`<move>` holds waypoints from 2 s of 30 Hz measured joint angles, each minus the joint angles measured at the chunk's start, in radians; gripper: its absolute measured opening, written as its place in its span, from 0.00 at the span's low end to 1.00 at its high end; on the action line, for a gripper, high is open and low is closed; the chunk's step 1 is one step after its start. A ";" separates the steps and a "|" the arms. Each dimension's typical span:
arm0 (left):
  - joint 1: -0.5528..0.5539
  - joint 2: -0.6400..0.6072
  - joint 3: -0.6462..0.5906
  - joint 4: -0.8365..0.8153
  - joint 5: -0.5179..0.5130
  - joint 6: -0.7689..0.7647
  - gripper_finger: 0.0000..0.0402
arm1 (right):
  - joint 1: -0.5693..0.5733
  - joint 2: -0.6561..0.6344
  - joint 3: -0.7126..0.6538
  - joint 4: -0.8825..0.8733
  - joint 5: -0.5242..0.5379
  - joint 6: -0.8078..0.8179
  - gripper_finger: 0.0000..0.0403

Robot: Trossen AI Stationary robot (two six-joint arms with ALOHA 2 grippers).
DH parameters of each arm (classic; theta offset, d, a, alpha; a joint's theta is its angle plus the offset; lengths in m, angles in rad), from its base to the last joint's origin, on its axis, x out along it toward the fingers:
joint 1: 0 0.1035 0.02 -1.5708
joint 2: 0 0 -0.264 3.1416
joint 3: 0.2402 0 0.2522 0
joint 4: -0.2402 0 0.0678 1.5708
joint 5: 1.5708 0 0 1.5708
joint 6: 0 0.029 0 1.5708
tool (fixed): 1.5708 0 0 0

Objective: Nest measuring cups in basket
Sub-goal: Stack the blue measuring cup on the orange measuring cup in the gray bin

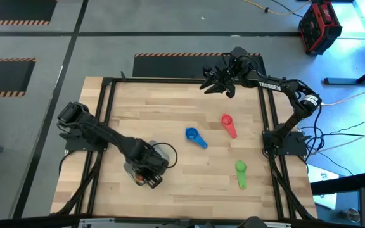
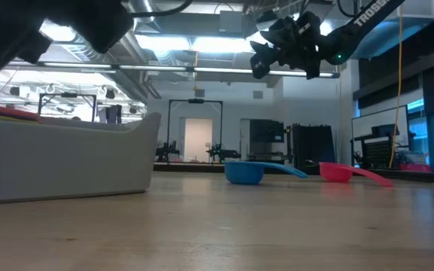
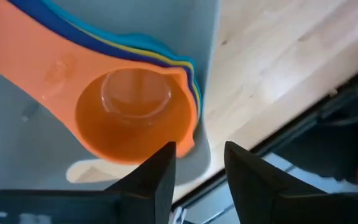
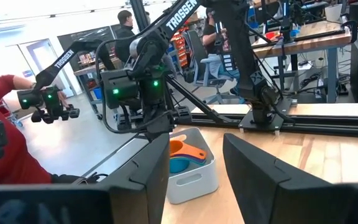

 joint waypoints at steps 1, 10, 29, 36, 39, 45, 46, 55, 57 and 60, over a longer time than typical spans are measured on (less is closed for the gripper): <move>0.003 -0.009 0.002 0.000 0.000 0.012 0.32 | 0.000 0.000 0.000 0.000 0.000 0.000 0.39; 0.071 -0.120 0.082 0.001 -0.137 0.239 0.32 | 0.004 -0.016 0.000 -0.020 -0.095 0.053 0.39; 0.435 -0.109 0.099 0.268 -0.217 1.186 0.32 | 0.078 -0.534 0.000 -1.080 0.401 -0.380 0.39; 0.496 -0.108 0.099 0.375 -0.217 1.335 0.32 | 0.183 -0.637 0.000 -1.352 0.750 -0.368 0.39; 0.514 -0.108 0.099 0.409 -0.216 1.373 0.32 | 0.234 -0.643 -0.006 -1.354 0.818 -0.292 0.39; 0.538 -0.108 0.099 0.446 -0.217 1.415 0.32 | 0.331 -0.638 -0.096 -1.292 0.864 -0.191 0.39; 0.540 -0.108 0.099 0.446 -0.216 1.418 0.32 | 0.344 -0.638 -0.118 -1.267 0.872 -0.170 0.39; 0.542 -0.108 0.099 0.444 -0.214 1.419 0.32 | 0.379 -0.629 -0.351 -0.916 0.918 -0.013 0.39; 0.542 -0.108 0.099 0.444 -0.207 1.419 0.32 | 0.379 -0.612 -0.397 -0.839 0.918 0.010 0.39; 0.542 -0.108 0.099 0.443 -0.204 1.419 0.32 | 0.384 -0.567 -0.446 -0.747 0.919 0.035 0.39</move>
